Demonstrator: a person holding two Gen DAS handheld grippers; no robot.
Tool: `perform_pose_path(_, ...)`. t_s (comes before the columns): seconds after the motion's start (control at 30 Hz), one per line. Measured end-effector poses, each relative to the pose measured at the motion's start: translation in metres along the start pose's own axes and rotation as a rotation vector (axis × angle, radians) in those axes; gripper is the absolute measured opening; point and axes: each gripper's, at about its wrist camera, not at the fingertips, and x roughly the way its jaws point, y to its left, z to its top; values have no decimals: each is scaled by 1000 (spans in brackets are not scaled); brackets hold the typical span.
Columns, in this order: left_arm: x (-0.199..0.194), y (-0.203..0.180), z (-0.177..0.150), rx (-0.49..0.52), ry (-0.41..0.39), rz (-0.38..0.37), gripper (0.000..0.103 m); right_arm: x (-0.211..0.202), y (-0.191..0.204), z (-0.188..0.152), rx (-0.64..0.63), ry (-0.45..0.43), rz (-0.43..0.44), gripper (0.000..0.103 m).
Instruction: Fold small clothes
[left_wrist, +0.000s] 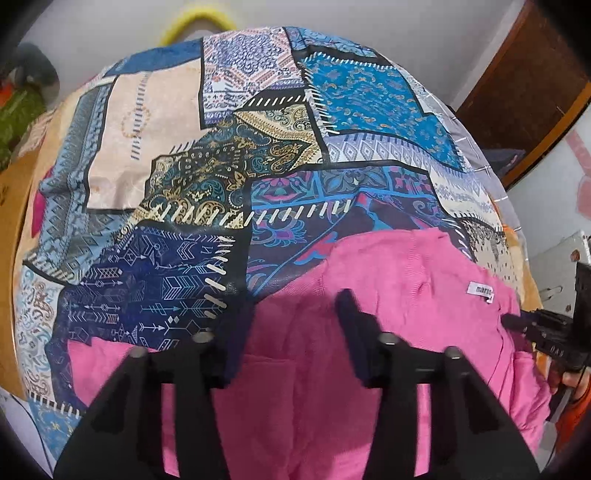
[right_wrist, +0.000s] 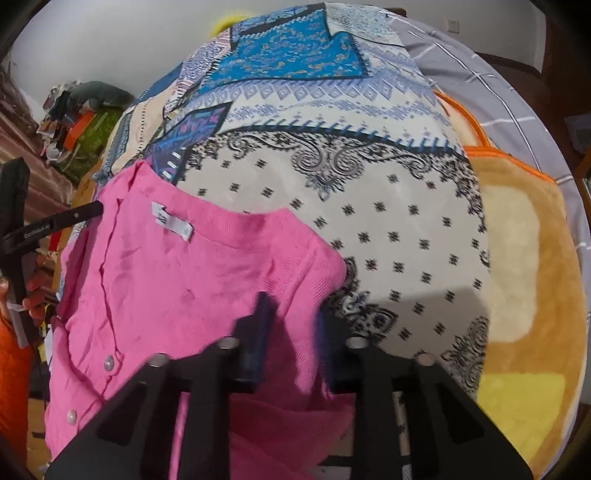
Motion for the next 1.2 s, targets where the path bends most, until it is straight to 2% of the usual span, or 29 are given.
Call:
perform_pose_path(0.03, -1, -2, -1, 8, -2, 0, 25, 0, 1, 1, -3, -5, -1, 11)
perform_pose_path(0.07, -2, -2, -1, 13, -1, -2, 11, -1, 3, 1, -14, -10, -6, 10)
perform_pose_path(0.1, -3, -4, -2, 21, -1, 1, 6, -2, 6, 1, -38, -18, -18, 9)
perform_pose_path(0.17, -6, -6, -4, 37, -12, 15, 4, -3, 12, 4, -67, -37, -38, 8)
perform_pose_path(0.33, -30, 2, -5, 10, -93, 18, 3, -11, 24, 25, -121, -85, -78, 7)
perform_pose_path(0.5, -44, 28, 3, -41, -136, 94, 3, -15, 36, 63, -143, -147, -114, 7)
perform_pose_path(0.7, -32, 53, 11, -85, -118, 133, 3, -5, 44, 101, -162, -178, -161, 7)
perform_pose_path(1.0, -5, 56, 10, -65, -71, 153, 3, 33, 47, 112, -178, -130, -202, 8)
perform_pose_path(1.13, -12, 61, 8, -63, -79, 160, 4, 32, 48, 108, -183, -118, -223, 19)
perform_pose_path(1.2, -22, 67, 7, -78, -95, 162, 6, 26, 49, 106, -177, -112, -228, 32)
